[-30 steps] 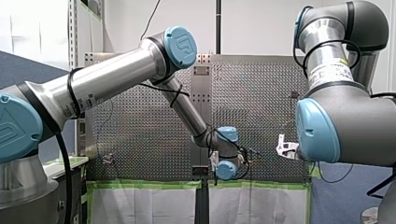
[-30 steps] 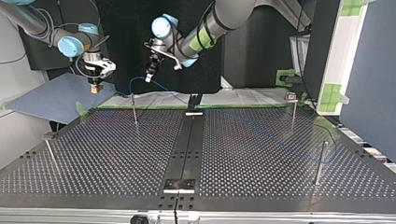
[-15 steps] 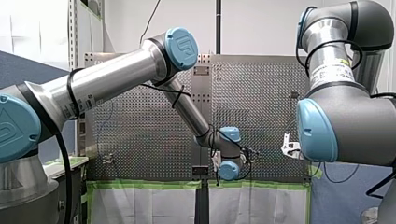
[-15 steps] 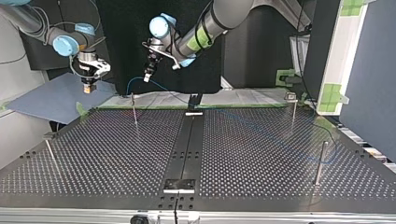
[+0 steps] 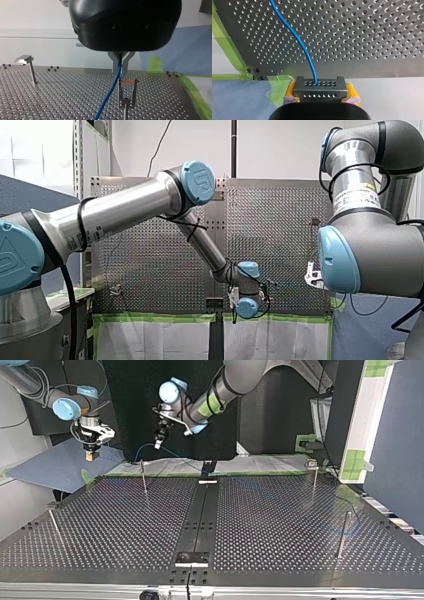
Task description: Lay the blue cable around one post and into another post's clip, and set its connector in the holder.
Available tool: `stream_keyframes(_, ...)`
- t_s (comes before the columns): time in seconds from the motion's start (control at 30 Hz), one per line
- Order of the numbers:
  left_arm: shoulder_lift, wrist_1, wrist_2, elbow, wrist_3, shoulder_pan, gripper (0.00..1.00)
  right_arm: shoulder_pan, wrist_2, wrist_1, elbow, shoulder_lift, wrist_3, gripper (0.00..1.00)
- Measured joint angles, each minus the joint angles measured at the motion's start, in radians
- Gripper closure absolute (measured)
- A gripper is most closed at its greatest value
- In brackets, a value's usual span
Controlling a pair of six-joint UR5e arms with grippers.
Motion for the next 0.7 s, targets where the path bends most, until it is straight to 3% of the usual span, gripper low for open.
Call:
stream_keyframes(0.13, -0.006, 0.0, 0.003, 0.027, -0.004, 0.002, 1.0, 0.0, -0.01, -0.003, -0.002, 0.0, 0.005, 0.95)
stream_keyframes(0.3, -0.007, 0.0, 0.011, 0.037, -0.002, -0.002, 1.0, -0.005, -0.021, -0.001, -0.013, 0.0, 0.032, 0.95)
stream_keyframes(0.47, -0.008, 0.0, 0.015, 0.041, -0.004, -0.009, 1.0, -0.009, -0.052, 0.025, -0.027, 0.0, 0.052, 0.95)
stream_keyframes(0.7, -0.008, 0.0, 0.013, 0.044, -0.018, -0.014, 1.0, -0.009, -0.091, 0.009, -0.029, 0.001, 0.103, 0.95)
